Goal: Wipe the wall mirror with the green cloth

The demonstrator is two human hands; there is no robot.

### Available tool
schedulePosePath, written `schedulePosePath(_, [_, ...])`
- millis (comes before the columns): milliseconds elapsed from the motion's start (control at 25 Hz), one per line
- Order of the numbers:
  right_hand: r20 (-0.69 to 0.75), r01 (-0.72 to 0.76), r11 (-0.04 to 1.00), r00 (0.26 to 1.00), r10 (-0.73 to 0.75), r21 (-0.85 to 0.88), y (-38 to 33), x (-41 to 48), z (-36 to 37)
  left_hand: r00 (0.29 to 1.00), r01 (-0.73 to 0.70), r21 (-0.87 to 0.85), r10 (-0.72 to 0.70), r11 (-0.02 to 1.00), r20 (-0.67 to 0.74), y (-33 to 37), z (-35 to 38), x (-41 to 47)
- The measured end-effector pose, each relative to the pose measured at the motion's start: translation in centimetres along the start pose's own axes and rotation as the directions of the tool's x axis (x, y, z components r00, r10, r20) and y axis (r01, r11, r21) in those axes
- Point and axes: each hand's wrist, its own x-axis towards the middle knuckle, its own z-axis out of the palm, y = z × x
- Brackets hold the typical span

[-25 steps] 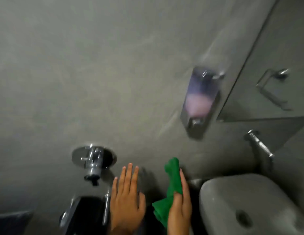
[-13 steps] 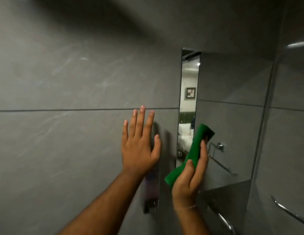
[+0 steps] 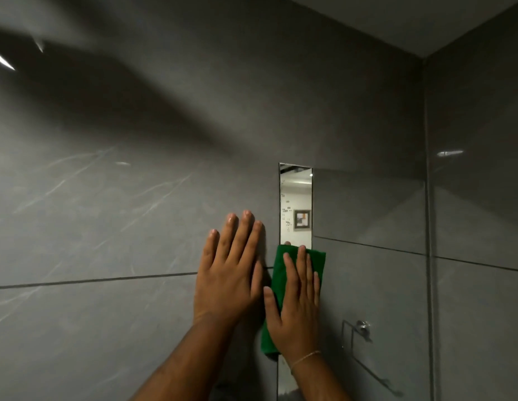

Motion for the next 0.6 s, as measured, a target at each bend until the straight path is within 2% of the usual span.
schedulePosePath(160, [-0.032, 0.021, 1.000, 0.999, -0.021, -0.013, -1.3, 4.4, -0.2, 0.998, 0.034, 0.009, -0.034, 0.999, -0.048, 0.2, -0.1, 0.1])
schedulePosePath(440, [-0.104, 0.168, 0.983, 0.979, -0.175, -0.071, -3.6, 20.5, -3.2, 0.997, 0.061, 0.036, -0.059, 0.998, -0.055, 0.1, 0.2, 0.1])
schedulePosePath(600, [-0.101, 0.180, 0.979, 0.977, -0.189, -0.090, -3.8, 22.6, -3.5, 0.997, 0.060, 0.026, -0.059, 0.998, -0.042, 0.0, 0.1, -0.1])
